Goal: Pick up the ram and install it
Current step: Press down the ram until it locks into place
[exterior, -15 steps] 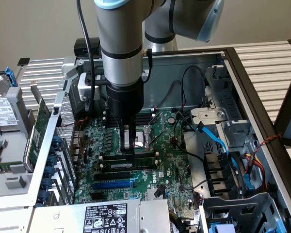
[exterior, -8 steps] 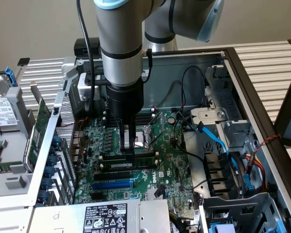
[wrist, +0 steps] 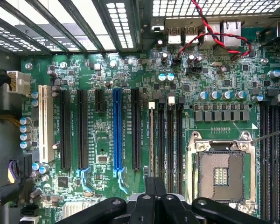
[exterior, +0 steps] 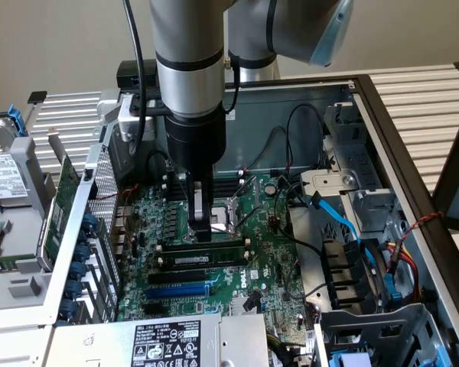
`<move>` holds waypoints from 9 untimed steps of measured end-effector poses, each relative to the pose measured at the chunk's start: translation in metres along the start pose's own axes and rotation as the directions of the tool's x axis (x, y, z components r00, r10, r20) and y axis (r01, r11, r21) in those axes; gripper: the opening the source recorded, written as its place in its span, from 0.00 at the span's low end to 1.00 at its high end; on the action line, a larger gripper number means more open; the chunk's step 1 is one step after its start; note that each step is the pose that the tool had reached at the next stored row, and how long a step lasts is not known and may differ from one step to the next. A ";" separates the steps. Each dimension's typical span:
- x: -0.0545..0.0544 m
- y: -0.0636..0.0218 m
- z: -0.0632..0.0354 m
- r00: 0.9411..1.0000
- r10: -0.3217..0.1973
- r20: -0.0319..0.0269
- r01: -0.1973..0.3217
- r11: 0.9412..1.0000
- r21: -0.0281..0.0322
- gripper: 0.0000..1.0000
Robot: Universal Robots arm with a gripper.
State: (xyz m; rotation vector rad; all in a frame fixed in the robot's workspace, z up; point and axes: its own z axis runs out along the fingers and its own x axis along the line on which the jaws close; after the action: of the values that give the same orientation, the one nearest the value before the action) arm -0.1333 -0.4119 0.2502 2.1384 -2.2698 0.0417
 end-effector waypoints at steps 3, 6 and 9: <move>0.000 -0.0001 -0.0012 1.000 0.001 0.001 -0.001 1.000 0.000 0.10; 0.000 -0.0001 -0.0012 1.000 0.005 0.001 -0.005 1.000 0.000 0.10; 0.000 0.0000 -0.0013 0.999 0.041 0.000 -0.041 0.999 -0.001 0.10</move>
State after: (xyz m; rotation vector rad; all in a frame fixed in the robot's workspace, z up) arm -0.1333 -0.4122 0.2515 2.0917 -2.3128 0.0402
